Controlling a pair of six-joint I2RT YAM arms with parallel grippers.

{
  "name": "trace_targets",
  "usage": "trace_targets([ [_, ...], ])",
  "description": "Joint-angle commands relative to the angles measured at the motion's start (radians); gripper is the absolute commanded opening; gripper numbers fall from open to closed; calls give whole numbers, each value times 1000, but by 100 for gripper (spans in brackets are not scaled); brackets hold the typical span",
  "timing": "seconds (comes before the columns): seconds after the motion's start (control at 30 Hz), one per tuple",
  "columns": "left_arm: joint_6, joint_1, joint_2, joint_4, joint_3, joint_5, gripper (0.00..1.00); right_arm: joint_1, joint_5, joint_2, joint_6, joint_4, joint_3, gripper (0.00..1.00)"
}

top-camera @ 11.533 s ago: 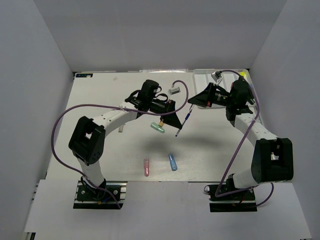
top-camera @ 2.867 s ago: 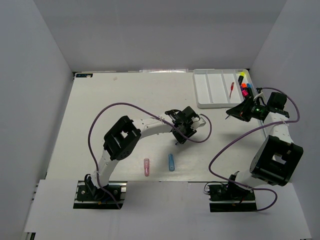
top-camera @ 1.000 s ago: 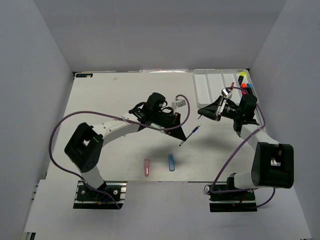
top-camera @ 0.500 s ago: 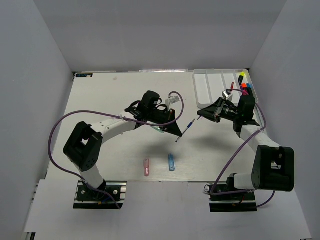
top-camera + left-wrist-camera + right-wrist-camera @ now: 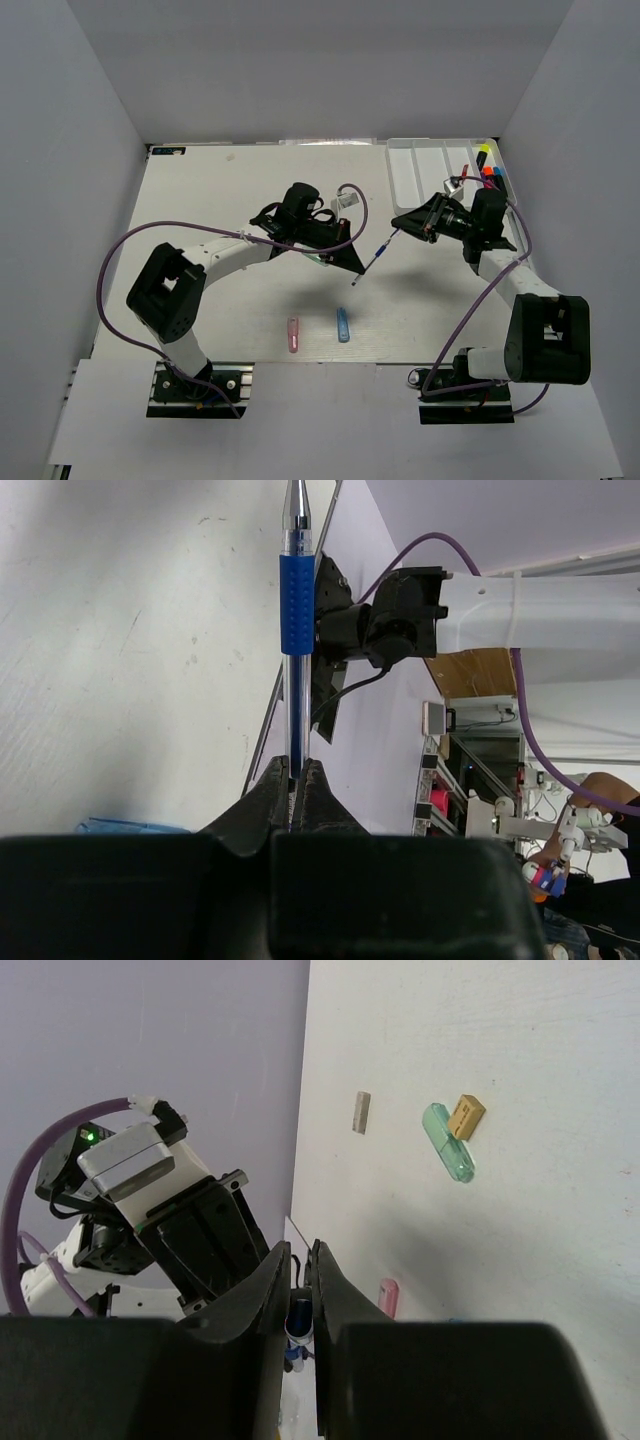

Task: Sort the stationery into containers
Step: Cap the pen

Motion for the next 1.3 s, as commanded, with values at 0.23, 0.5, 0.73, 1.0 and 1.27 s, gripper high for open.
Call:
trace_targets([
  [0.23, -14, 2, 23, 30, 13, 39, 0, 46, 29, -5, -44, -8, 45, 0],
  [0.5, -14, 2, 15, 30, 5, 34, 0, 49, 28, -12, -58, -18, 40, 0],
  [0.73, -17, 2, 6, 36, -1, 37, 0, 49, 75, -15, -73, -58, 46, 0],
  [1.0, -16, 2, 9, 34, 4, 34, 0, 49, 63, -14, -84, -70, 45, 0],
  [1.27, -11, 2, 16, 28, 15, 31, 0, 60, 45, -29, -98, -81, 25, 0],
])
